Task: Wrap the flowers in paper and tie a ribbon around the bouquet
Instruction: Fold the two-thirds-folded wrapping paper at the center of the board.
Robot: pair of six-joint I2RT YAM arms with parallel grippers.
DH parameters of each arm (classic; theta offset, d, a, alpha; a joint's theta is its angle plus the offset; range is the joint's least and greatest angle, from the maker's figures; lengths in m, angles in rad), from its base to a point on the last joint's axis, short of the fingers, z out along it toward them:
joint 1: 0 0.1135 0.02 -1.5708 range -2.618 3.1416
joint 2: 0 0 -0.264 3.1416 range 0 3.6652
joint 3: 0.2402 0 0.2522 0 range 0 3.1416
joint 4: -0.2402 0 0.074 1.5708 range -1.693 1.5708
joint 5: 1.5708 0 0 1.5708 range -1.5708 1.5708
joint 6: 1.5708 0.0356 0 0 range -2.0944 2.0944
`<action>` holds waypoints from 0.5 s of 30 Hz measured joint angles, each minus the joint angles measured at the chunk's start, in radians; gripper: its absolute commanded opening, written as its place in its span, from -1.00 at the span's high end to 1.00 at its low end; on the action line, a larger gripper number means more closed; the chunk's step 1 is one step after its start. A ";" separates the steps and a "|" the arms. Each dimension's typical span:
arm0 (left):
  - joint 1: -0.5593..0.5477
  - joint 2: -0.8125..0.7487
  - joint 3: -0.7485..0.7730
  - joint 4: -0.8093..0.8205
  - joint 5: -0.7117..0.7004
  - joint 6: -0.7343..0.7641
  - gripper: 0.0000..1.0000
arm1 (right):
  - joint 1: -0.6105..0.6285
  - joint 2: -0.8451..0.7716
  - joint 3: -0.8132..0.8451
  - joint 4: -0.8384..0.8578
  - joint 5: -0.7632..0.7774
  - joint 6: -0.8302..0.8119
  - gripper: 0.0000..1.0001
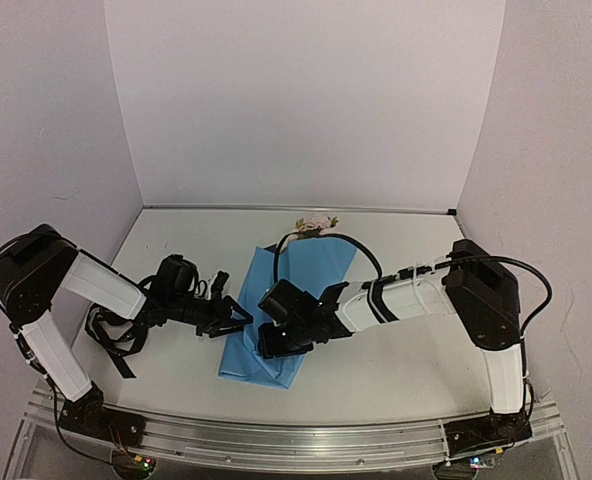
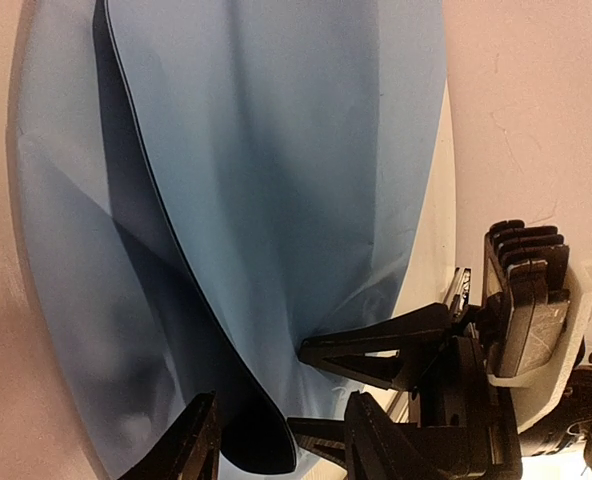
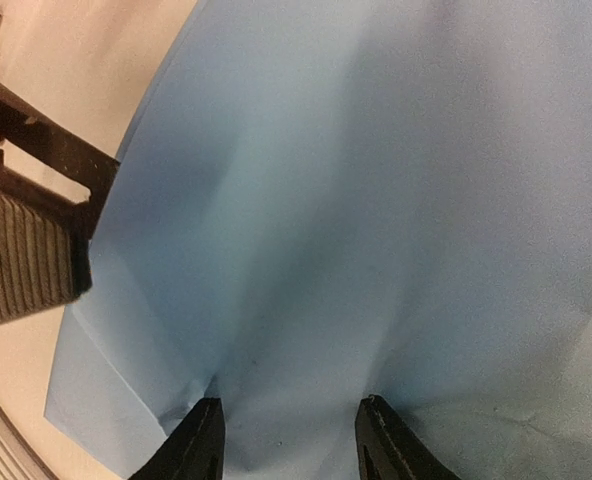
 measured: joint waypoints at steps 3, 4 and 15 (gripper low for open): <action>-0.009 0.008 0.000 -0.001 0.008 0.001 0.14 | 0.000 0.000 0.000 0.000 0.000 0.000 0.06; -0.012 0.010 0.001 -0.001 0.013 0.002 0.16 | 0.000 0.000 0.000 0.000 0.000 0.000 0.06; -0.026 0.014 0.019 -0.061 0.031 0.023 0.59 | 0.000 0.000 0.000 0.000 -0.001 0.007 0.06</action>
